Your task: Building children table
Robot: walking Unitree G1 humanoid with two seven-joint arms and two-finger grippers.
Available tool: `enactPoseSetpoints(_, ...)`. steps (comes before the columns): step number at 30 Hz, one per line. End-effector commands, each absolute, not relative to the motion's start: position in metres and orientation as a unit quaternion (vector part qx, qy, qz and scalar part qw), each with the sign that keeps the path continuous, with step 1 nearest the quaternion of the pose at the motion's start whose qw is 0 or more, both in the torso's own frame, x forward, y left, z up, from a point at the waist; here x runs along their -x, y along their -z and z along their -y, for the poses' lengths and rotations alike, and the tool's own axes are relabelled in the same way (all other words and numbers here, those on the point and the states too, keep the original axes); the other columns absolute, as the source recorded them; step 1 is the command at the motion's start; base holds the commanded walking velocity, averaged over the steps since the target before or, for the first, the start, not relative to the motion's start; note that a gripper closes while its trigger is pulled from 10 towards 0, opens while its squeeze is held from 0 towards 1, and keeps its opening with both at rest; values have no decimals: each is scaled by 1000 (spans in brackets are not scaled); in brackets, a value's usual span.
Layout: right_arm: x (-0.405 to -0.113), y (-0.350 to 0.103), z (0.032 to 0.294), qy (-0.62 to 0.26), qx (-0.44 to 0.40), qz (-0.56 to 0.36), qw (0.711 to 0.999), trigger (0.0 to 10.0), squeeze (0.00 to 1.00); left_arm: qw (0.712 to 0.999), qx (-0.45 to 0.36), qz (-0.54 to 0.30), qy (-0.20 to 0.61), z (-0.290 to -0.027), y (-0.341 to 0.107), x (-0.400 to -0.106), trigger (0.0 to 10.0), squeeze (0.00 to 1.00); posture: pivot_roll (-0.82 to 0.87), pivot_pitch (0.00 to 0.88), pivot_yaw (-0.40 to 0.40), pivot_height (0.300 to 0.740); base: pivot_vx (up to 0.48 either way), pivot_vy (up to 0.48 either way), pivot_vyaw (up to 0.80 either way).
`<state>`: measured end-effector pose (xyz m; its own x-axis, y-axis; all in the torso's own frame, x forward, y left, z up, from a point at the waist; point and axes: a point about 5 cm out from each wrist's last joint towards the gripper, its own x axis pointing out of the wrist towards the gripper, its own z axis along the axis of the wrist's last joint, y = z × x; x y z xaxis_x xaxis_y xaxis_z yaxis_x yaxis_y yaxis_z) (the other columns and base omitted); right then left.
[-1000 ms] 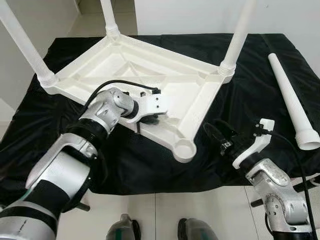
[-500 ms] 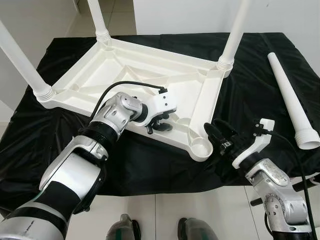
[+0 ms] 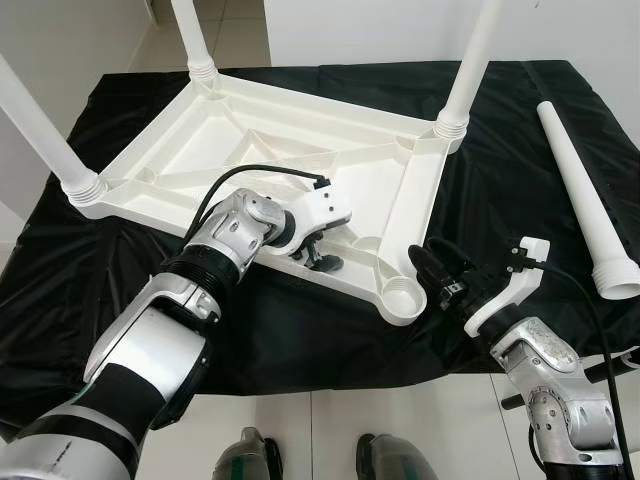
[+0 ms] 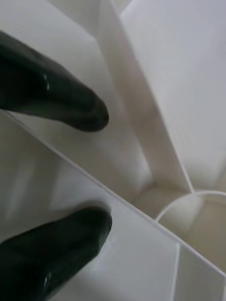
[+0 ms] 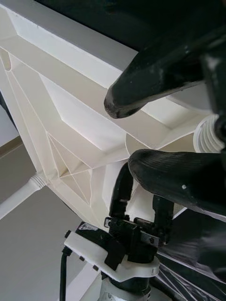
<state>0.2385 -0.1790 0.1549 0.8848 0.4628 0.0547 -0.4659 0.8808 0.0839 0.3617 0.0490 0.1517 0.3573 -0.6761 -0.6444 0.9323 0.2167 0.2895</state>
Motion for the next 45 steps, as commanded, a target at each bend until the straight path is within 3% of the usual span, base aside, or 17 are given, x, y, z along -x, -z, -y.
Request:
enactPoseSetpoints(1,-238,-156,177,-240,-46,18,969,10000,0,749,-333,-221,528,-57,-140,-360,0,0,-216,79,87,740,0,0,0)
enactPoseSetpoints(8,-238,-156,177,-239,-46,19,970,10000,0,742,-352,-216,527,-57,-139,-359,0,0,-216,79,89,740,0,0,0)
enactPoseSetpoints(20,-239,-157,176,-238,-48,22,970,10000,0,760,-322,-205,526,-44,-141,-356,0,0,-214,78,86,740,0,0,0)
enactPoseSetpoints(34,-242,-158,173,-237,-51,26,970,10000,0,799,-246,-139,531,-2,-159,-341,0,0,-210,77,85,740,0,0,0)
enactPoseSetpoints(35,-242,-158,173,-237,-51,26,970,10000,0,797,-242,-129,538,2,-160,-338,9922,0,-208,76,83,740,0,0,0)
enactPoseSetpoints(41,-244,-158,172,-239,-50,28,969,10000,0,795,-237,-94,550,9,-167,-330,10000,0,-203,73,80,740,0,0,0)
enactPoseSetpoints(42,-245,-158,171,-238,-51,29,969,10000,0,799,-226,-85,550,9,-170,-329,10000,863,-201,71,77,740,0,0,0)
enactPoseSetpoints(43,-245,-158,171,-238,-51,29,969,10000,0,799,-226,-85,550,9,-170,-329,10000,863,-201,71,77,740,0,0,0)
enactPoseSetpoints(44,-246,-160,171,-237,-52,32,970,10000,0,802,-218,-72,552,7,-176,-328,10000,1000,-199,70,76,740,0,0,0)
enactPoseSetpoints(45,-247,-160,170,-236,-53,35,970,10000,0,803,-212,-65,553,6,-180,-328,10000,1000,-199,70,76,740,0,0,0)
